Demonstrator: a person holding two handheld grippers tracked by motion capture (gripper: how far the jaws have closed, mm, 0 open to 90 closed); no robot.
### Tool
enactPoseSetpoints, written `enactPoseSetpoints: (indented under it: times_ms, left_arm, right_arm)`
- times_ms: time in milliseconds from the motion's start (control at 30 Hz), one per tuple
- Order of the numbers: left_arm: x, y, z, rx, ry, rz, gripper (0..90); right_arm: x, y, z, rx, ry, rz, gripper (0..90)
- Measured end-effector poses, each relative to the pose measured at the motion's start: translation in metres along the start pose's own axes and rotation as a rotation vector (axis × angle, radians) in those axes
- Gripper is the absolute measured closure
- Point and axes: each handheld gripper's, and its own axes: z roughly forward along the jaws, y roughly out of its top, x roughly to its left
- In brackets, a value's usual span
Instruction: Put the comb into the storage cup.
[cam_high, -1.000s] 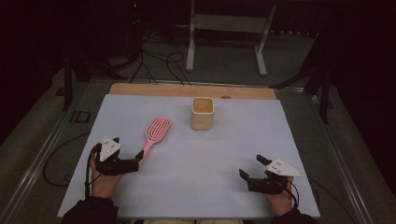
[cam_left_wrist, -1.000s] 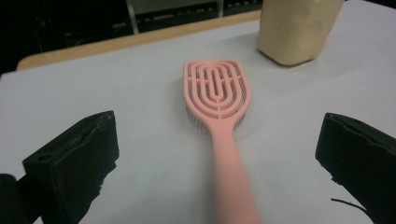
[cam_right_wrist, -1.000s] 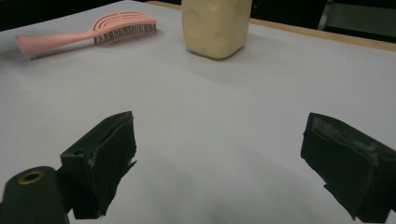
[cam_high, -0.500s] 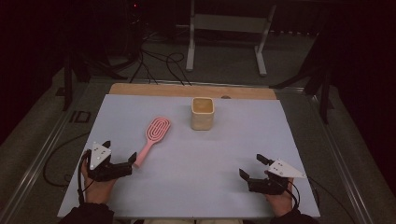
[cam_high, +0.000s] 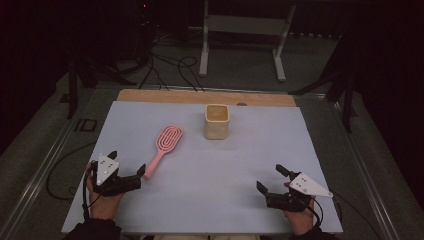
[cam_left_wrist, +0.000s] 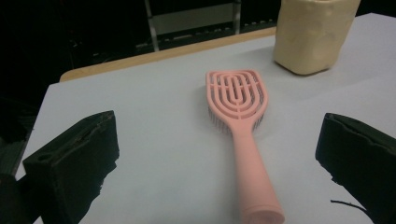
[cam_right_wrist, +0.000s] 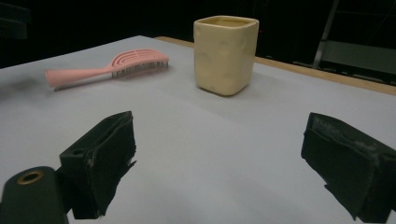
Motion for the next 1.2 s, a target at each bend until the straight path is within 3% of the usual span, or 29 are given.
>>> enactPoseSetpoints:
  times_ms: [333, 500, 1200]
  left_arm:
    - [-0.002, 0.001, 0.002, 0.022, 0.002, 0.012, 0.1]
    - [-0.003, 0.004, 0.004, 0.073, 0.033, 0.024, 0.0]
    - [0.000, 0.019, 0.010, 0.151, 0.034, 0.019, 0.1]
  right_arm:
    - [0.000, -0.003, 0.003, 0.012, 0.004, 0.007, 9.7]
    - [0.000, -0.004, 0.004, 0.021, -0.001, 0.003, 9.7]
    - [0.000, -0.008, 0.008, 0.041, -0.010, 0.003, 9.7]
